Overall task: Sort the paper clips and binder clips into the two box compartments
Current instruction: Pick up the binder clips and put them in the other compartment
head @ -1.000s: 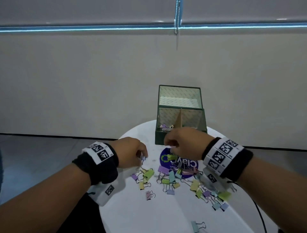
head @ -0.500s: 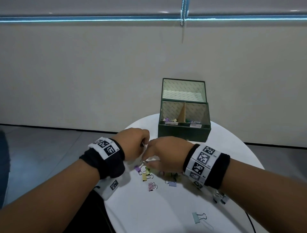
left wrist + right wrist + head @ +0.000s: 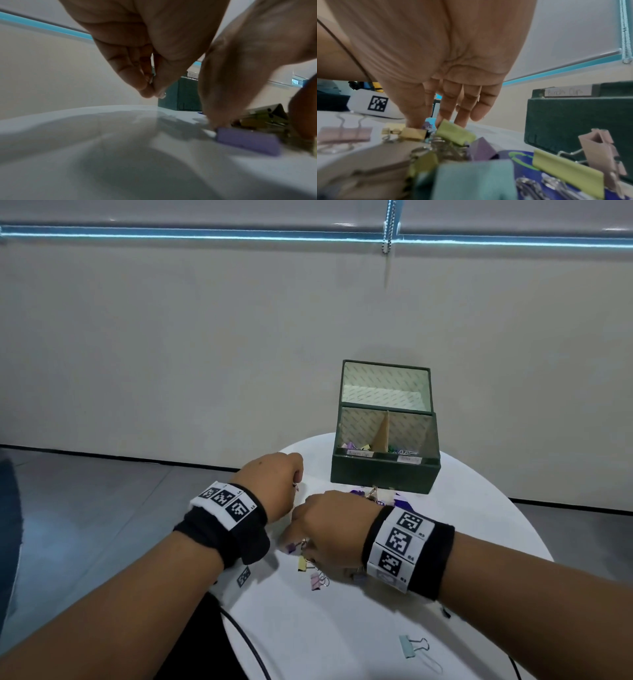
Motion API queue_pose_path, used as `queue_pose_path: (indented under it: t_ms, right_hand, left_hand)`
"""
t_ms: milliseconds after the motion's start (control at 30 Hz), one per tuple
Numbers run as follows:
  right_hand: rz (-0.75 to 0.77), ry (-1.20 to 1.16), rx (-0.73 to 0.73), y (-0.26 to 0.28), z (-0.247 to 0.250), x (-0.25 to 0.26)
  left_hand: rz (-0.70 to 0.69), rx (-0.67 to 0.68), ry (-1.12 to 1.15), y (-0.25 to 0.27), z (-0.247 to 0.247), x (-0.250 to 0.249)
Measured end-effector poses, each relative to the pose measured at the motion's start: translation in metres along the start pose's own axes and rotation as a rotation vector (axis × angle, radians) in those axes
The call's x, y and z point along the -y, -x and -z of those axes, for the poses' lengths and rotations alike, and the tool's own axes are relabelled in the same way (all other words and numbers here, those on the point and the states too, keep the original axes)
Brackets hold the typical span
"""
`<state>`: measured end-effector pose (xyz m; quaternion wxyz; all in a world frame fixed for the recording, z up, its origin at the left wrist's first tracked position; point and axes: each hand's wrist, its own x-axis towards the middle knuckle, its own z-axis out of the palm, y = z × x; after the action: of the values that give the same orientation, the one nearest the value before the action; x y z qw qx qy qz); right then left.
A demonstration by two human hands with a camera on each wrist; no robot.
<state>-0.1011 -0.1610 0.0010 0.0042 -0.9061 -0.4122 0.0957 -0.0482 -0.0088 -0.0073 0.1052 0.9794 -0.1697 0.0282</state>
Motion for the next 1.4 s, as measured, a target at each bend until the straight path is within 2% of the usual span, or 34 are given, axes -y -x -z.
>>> queue_pose_path:
  t_ms: [200, 367, 467, 567, 733, 800, 900, 967, 1067, 1167, 1233, 1400]
  right_hand:
    - [-0.064, -0.104, 0.032, 0.003, -0.003, -0.001]
    - [-0.111, -0.075, 0.068, 0.002, -0.006, -0.007]
    - [-0.122, -0.093, -0.048, 0.007, 0.001, -0.008]
    - [-0.205, -0.417, -0.232, 0.020, 0.025, -0.025]
    - [-0.521, -0.663, -0.658, 0.028, 0.057, -0.081]
    - [-0.590, -0.731, -0.746, 0.027, 0.060, -0.100]
    - [-0.652, -0.620, -0.687, 0.030, 0.057, -0.121]
    - [-0.672, -0.483, -0.700, 0.036, 0.051, -0.131]
    - [-0.656, -0.386, -0.737, 0.055, 0.040, -0.134]
    - [-0.618, -0.378, -0.709, 0.084, 0.027, -0.130]
    - [-0.590, -0.428, -0.610, 0.104, 0.019, -0.126]
    - [-0.599, -0.399, -0.203, 0.138, 0.000, -0.129]
  left_hand:
    - [0.000, 0.005, 0.020, -0.001, 0.000, 0.001]
    - [0.007, 0.004, 0.034, -0.001, -0.002, 0.002]
    - [0.009, 0.009, 0.041, -0.001, -0.001, 0.002]
    - [0.009, 0.010, 0.040, -0.002, 0.000, 0.000]
    - [-0.011, 0.021, 0.016, 0.002, 0.000, -0.009]
    - [-0.019, 0.021, 0.016, 0.003, -0.001, -0.011]
    - [-0.023, 0.022, 0.049, 0.002, 0.000, -0.014]
    - [-0.054, 0.024, 0.114, 0.001, 0.005, -0.017]
    - [-0.171, 0.002, 0.245, -0.007, 0.019, -0.033]
    - [-0.202, -0.082, 0.299, -0.031, 0.034, -0.052]
    - [-0.189, -0.104, 0.301, -0.048, 0.040, -0.063]
    - [-0.166, 0.024, 0.130, -0.070, 0.047, -0.075]
